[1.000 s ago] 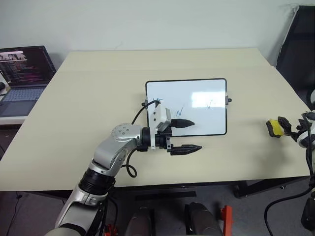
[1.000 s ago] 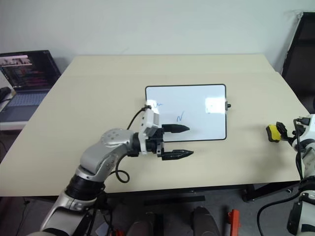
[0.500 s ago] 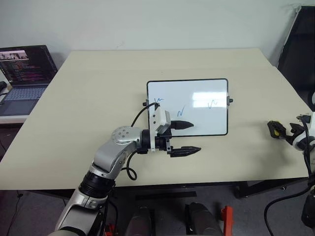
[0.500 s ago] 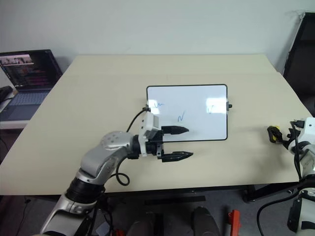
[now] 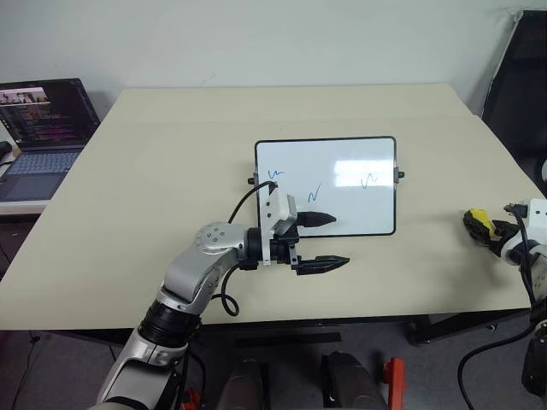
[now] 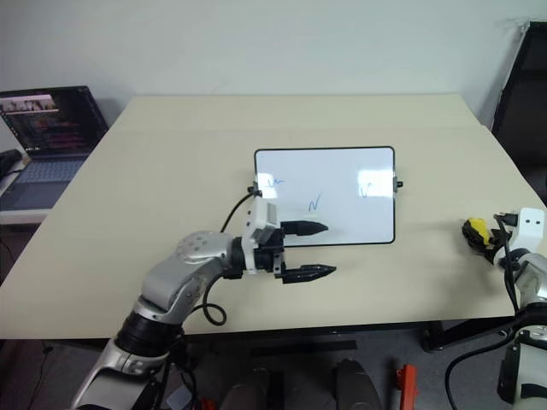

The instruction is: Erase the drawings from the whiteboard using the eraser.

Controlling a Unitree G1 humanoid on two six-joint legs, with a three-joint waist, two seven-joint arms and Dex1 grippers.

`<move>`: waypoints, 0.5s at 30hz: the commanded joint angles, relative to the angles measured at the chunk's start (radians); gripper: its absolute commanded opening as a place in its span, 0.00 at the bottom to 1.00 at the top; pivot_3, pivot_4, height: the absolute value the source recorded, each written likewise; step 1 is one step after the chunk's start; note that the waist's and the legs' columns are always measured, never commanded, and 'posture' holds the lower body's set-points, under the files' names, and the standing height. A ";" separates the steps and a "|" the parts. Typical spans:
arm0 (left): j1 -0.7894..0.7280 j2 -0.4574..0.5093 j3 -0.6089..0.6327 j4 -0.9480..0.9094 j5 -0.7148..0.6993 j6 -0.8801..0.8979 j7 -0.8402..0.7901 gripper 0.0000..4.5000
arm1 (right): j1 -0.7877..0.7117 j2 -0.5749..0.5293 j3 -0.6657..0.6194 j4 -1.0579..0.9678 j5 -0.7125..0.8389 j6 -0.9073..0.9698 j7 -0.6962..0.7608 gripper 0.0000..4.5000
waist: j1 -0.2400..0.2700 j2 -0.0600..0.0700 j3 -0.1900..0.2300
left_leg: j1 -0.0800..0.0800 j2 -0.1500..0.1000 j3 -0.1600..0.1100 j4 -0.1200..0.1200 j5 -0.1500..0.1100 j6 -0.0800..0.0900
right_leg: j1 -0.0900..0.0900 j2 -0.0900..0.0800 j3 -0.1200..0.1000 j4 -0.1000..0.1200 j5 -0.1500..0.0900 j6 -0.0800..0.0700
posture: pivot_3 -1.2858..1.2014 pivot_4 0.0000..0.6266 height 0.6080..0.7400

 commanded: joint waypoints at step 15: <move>0.015 0.061 0.075 -0.030 -0.005 0.006 0.017 1.00 | 0.014 -0.013 -0.069 -0.261 0.079 0.045 0.016 0.26 | -0.002 0.000 0.000 | 0.000 0.000 0.000 0.000 0.000 0.000 | 0.000 0.000 0.000 0.000 0.000 0.000 | 0.52 0.24 1.00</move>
